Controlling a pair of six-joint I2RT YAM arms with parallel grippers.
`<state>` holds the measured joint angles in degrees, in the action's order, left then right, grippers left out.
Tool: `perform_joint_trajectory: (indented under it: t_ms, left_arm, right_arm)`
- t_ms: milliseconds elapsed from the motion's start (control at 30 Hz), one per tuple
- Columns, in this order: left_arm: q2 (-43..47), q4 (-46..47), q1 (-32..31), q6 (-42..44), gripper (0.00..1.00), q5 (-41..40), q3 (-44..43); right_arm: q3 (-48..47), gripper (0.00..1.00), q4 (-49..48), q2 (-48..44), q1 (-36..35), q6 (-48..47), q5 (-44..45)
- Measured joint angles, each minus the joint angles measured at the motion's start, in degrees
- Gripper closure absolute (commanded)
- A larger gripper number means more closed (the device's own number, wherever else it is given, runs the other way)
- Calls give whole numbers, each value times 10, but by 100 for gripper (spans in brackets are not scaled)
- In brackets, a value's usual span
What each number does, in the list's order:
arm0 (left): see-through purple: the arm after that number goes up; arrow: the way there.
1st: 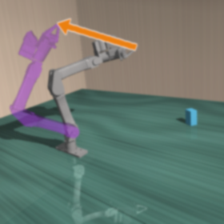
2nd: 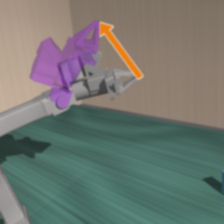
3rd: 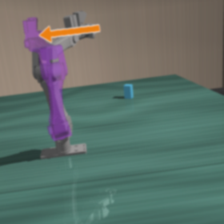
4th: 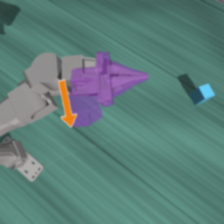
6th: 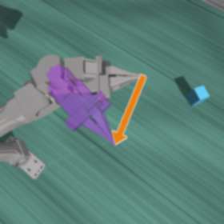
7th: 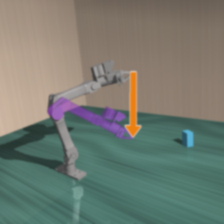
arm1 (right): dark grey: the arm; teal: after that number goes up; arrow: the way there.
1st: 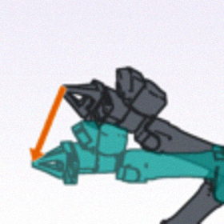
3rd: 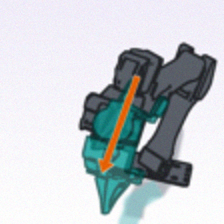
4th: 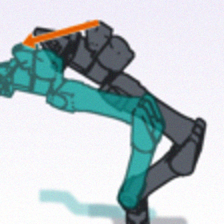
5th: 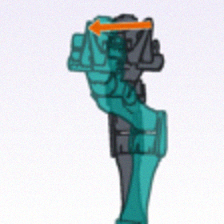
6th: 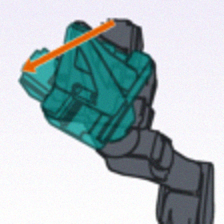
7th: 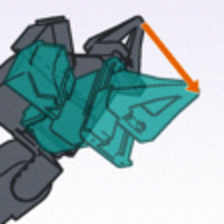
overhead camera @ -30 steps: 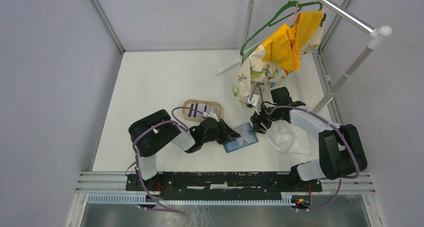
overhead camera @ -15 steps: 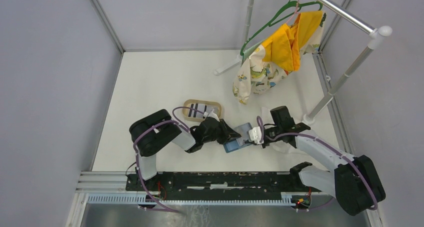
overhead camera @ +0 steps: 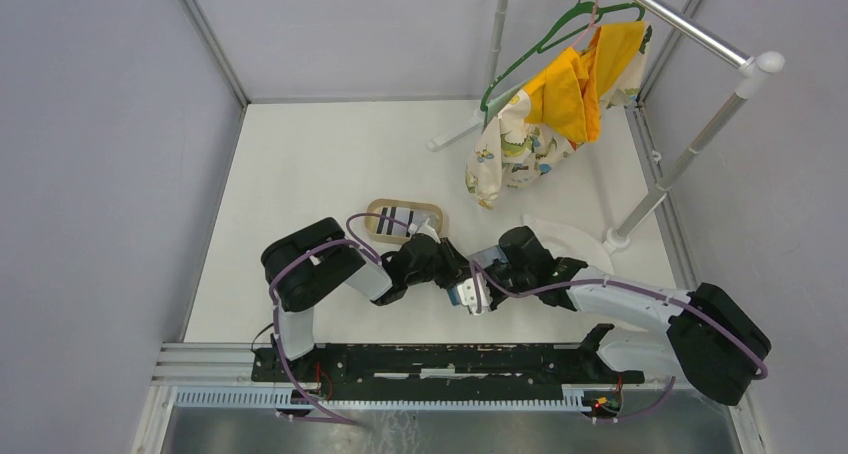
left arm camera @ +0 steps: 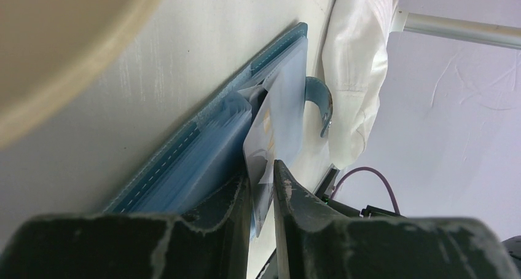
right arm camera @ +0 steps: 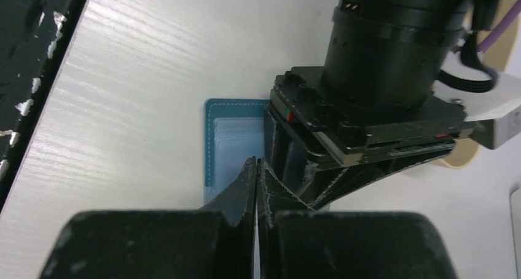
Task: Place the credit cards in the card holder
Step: Insert the credit card into the card holder.
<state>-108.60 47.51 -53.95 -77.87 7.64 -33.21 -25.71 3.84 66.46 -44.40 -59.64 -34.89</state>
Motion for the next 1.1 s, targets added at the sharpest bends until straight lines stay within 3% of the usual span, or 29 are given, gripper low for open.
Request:
perform_joint_trajectory:
  t_ms: [400, 1100]
  left_arm:
    - [0, -1, 0, 0, 73, 0, -1]
    - [0, -2, 2, 0, 72, 1, -1]
  right_arm:
    - [-2, 100, -4, 47, -47, 15, 118]
    - [-45, 100, 30, 83, -61, 33, 189]
